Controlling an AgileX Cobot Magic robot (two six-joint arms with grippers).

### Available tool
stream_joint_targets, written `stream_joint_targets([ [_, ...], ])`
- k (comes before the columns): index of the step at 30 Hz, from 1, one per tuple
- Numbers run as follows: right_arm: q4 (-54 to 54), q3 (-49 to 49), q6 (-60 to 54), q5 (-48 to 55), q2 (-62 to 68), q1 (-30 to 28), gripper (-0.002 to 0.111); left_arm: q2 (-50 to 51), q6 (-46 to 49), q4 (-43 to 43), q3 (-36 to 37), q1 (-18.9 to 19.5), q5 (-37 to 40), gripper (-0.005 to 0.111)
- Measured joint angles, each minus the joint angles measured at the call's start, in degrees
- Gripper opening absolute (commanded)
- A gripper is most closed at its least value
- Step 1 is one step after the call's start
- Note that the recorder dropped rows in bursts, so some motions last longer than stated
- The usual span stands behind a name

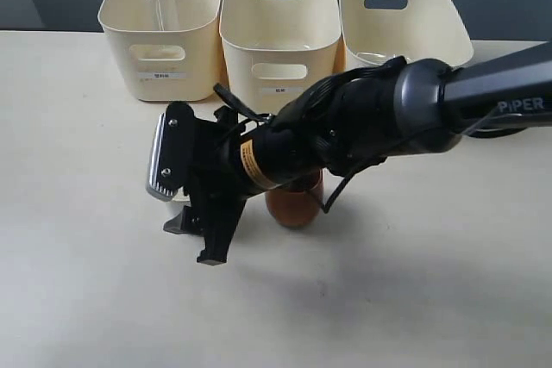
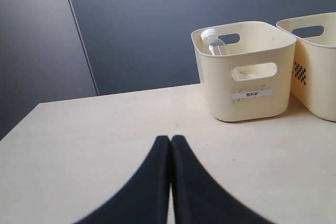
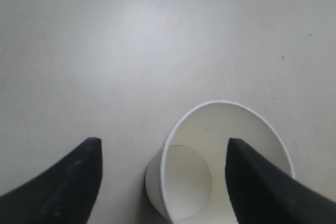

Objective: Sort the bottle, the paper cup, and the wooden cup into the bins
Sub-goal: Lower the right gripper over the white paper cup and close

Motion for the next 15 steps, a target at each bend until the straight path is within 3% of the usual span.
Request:
stream_joint_targets([
  [7, 0.1, 0.0, -0.14, 1.67, 1.88, 0.0, 0.061, 0.0, 0.0, 0.0, 0.0, 0.0, 0.0, 0.0],
  [10, 0.1, 0.0, -0.14, 1.94, 2.24, 0.0, 0.045, 0.0, 0.0, 0.0, 0.0, 0.0, 0.0, 0.0],
  [15, 0.1, 0.0, -0.24, 2.03, 2.36, 0.04, 0.003, 0.0, 0.0, 0.0, 0.0, 0.0, 0.0, 0.0],
])
